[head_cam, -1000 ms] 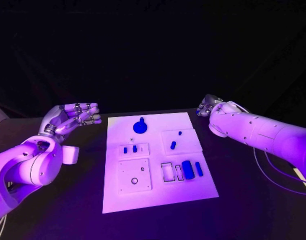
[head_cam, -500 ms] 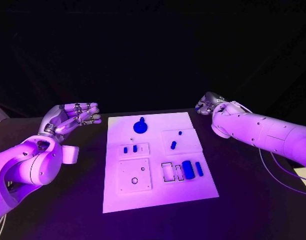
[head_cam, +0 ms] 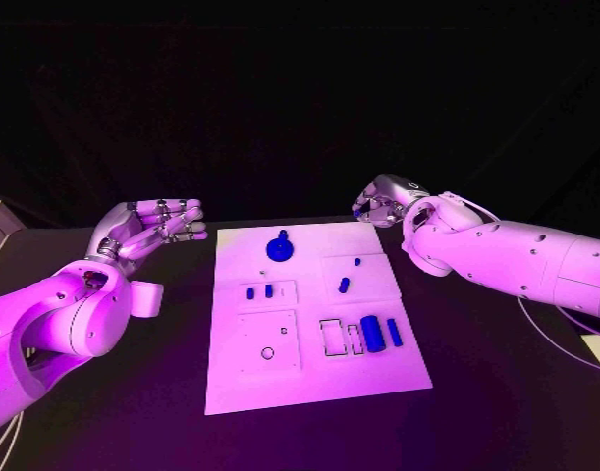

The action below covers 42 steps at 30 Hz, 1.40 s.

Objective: Assemble the parts on the task board

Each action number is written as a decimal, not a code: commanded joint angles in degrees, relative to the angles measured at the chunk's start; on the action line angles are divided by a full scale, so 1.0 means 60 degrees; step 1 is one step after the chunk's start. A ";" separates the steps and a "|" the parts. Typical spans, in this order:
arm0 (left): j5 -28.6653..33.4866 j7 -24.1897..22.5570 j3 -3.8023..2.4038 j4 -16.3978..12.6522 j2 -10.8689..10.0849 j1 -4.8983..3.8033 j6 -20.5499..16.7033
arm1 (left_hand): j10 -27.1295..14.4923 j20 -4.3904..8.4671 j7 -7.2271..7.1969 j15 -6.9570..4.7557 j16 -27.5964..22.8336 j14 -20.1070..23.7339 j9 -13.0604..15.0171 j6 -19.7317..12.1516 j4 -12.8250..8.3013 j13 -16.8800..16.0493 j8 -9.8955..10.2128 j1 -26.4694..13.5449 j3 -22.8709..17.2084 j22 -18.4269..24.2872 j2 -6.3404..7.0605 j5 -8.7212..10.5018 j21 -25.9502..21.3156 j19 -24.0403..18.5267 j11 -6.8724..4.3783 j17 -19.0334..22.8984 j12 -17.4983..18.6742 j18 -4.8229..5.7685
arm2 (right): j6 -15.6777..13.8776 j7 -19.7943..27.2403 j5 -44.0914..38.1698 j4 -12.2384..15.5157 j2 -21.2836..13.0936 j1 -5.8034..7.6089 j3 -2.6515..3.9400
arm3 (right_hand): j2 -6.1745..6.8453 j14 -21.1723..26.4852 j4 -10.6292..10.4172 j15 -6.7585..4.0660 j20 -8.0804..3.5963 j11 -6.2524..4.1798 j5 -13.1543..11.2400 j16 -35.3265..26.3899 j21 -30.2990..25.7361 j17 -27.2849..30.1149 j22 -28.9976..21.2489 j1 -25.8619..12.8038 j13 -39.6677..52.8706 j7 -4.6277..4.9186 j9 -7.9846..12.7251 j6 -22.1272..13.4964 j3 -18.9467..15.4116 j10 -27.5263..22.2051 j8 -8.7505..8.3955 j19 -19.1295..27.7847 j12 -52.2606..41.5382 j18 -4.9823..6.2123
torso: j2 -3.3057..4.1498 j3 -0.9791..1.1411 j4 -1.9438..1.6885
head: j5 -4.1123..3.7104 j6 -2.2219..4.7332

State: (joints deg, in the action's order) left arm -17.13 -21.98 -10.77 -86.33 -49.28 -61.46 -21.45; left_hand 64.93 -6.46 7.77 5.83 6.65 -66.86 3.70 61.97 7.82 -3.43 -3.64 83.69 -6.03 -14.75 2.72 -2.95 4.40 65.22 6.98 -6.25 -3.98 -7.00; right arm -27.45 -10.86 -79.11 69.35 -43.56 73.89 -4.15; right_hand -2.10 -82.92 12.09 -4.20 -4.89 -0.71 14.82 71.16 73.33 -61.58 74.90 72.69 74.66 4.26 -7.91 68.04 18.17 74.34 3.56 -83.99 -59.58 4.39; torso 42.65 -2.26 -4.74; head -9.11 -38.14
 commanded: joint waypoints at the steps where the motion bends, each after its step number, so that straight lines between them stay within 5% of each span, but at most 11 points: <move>1: -0.0059 0.0009 -0.0007 -0.0044 0.0041 0.0009 0.0090 | -0.0024 0.0010 0.0002 0.0003 0.0037 0.0071 -0.0004 0.0037 -0.0023 -0.0006 0.0009 -0.0008 -0.0004 0.0016 -0.0069 0.0012 0.0065 0.0012 0.0036 0.0011 0.0011 0.0199 | 0.0979 -0.0262 -0.1430 0.0490 0.0093 -0.0044 -0.0044 | 0.0022 -0.0022 -0.0067 -0.0029 -0.0053 0.0001 -0.0086 -0.0042 0.0025 -0.0023 0.1787 0.0141 0.0014 0.0105 -0.0307 0.0180 -0.0025 0.0082 0.0088 -0.0702 0.0053 -0.0171 | -0.0052 -0.0010 0.0016 | 0.0165 -0.0038; 15: -0.0072 0.0079 -0.0005 -0.0089 0.0070 0.0091 0.0115 | -0.0034 0.0005 0.0004 0.0006 0.0038 0.0079 -0.0003 0.0037 -0.0015 -0.0006 0.0008 -0.0017 -0.0004 0.0041 -0.0081 0.0012 0.0069 0.0007 0.0039 0.0013 0.0008 0.0198 | 0.1779 -0.1063 -0.2740 0.1515 0.0860 -0.0391 -0.0198 | 0.0143 -0.0045 -0.0496 -0.0084 -0.0121 -0.0069 -0.0350 -0.0124 0.0014 -0.0058 0.1784 0.0216 0.0068 -0.0065 -0.0262 0.0315 -0.0874 0.0123 0.0082 -0.0706 0.0081 -0.0205 | -0.0170 -0.0082 0.0009 | 0.0703 -0.0243; 25: -0.0075 0.0112 -0.0005 -0.0132 0.0087 0.0097 0.0125 | -0.0031 0.0004 0.0003 0.0004 0.0045 0.0077 -0.0003 0.0044 -0.0010 -0.0006 0.0008 -0.0017 -0.0007 0.0067 -0.0100 0.0012 0.0078 0.0011 0.0037 0.0013 0.0007 0.0195 | 0.2014 -0.1492 -0.2905 0.1096 0.1469 -0.0641 -0.0241 | 0.0225 -0.0054 -0.0754 -0.0082 -0.0128 -0.0069 -0.0331 -0.0171 -0.0026 -0.0066 0.1777 0.0233 0.0087 -0.0065 -0.0048 0.0318 -0.1205 0.0096 0.0069 -0.0710 0.0154 -0.0208 | -0.0173 -0.0096 -0.0034 | 0.0725 -0.0286; 42: -0.0086 0.0151 -0.0005 -0.0147 0.0097 0.0099 0.0135 | -0.0031 0.0004 0.0003 0.0004 0.0045 0.0077 -0.0003 0.0044 -0.0010 -0.0006 0.0008 -0.0017 -0.0007 0.0067 -0.0100 0.0012 0.0078 0.0011 0.0037 0.0013 0.0007 0.0195 | 0.1495 -0.1608 -0.2960 0.0712 0.1914 -0.0912 -0.0253 | 0.0423 -0.0051 -0.1005 -0.0050 -0.0093 -0.0028 -0.0320 -0.0223 -0.0097 -0.0042 0.1763 0.0182 -0.0048 0.0014 0.0134 0.0200 -0.1196 -0.0043 0.0052 -0.0702 0.0386 -0.0182 | -0.0168 -0.0098 -0.0019 | 0.0824 -0.0363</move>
State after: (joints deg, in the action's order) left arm -17.36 -20.96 -10.76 -87.03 -48.81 -60.90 -21.37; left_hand 64.93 -6.46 7.76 5.83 6.65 -66.86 3.70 61.96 7.82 -3.43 -3.64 83.69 -6.02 -14.40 2.72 -2.95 4.60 65.22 6.98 -6.24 -3.98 -6.09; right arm -17.68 -20.15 -96.06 73.91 -32.18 68.75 -5.54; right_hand -0.03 -83.12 6.30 -4.41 -5.32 -0.79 12.83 70.16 73.05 -61.86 74.92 73.53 74.42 3.77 -7.12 68.95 10.99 74.42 3.91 -84.01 -57.57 3.49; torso 41.64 -2.81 -4.89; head -4.18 -40.28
